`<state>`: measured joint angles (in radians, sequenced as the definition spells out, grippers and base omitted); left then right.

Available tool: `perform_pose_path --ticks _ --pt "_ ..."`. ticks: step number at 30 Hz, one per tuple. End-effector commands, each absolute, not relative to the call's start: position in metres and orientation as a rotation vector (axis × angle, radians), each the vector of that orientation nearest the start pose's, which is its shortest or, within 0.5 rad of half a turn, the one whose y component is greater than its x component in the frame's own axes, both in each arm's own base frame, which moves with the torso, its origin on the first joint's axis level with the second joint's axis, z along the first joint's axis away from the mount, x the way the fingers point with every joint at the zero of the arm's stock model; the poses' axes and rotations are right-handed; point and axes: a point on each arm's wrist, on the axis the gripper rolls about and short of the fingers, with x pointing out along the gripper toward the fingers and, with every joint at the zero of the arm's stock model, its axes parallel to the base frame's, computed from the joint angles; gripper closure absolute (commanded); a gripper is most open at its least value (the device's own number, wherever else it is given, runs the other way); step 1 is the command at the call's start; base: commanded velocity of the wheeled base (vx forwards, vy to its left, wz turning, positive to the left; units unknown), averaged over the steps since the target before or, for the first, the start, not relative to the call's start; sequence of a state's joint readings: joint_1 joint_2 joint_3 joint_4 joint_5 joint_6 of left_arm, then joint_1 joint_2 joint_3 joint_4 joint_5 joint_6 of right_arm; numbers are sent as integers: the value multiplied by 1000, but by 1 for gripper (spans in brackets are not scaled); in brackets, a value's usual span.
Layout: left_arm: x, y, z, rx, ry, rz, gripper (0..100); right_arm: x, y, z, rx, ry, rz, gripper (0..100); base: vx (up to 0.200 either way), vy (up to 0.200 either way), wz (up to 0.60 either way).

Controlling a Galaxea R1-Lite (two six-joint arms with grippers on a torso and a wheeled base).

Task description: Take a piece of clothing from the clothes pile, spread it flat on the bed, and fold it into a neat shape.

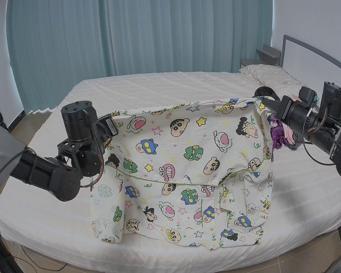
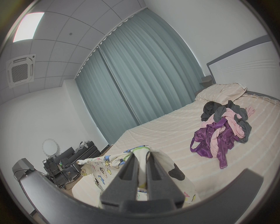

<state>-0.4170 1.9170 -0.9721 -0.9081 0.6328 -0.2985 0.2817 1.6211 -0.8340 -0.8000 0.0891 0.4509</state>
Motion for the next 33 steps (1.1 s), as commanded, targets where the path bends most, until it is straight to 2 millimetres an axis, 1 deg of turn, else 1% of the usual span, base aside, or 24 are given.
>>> perform_pose_path --ticks 1,3,4,6,8,9,11,18,19,20,21,25,27,29,30,33 --pt "370 -145 140 -234 76 241 100 322 91 195 440 151 303 100 0 0 0" --pt "378 -147 127 -221 98 247 100 333 93 186 438 163 288 100 0 0 0" --pt "378 -147 127 -221 98 247 100 333 93 186 438 163 288 100 0 0 0" --pt "391 -148 109 -207 122 260 100 346 97 174 435 170 259 100 0 0 0" --pt "400 -148 101 -205 127 270 100 355 99 168 434 176 232 100 0 0 0" --pt "402 -148 100 -206 126 272 100 356 99 167 434 175 227 100 0 0 0" --pt "415 -147 87 -203 131 286 100 369 103 156 444 192 211 100 0 0 0" --pt "436 -144 61 -185 165 314 100 401 114 129 499 215 155 100 0 0 0" --pt "436 -144 60 -185 165 314 0 401 114 128 502 216 154 0 0 0 0" --pt "443 -142 56 -184 170 323 0 408 116 123 518 221 153 0 0 0 0" --pt "443 -142 56 -184 170 323 0 408 116 123 518 221 153 0 0 0 0" --pt "465 -136 44 -198 151 348 0 424 120 113 560 216 140 0 0 0 0" --pt "469 -131 38 -197 155 363 0 429 119 111 582 215 129 0 0 0 0" --pt "473 -116 37 -207 151 394 0 431 113 109 627 214 109 0 0 0 0" --pt "474 -113 37 -213 149 400 0 432 112 111 634 211 107 0 0 0 0" --pt "477 -99 45 -248 125 429 0 438 95 117 697 181 69 0 0 0 0"
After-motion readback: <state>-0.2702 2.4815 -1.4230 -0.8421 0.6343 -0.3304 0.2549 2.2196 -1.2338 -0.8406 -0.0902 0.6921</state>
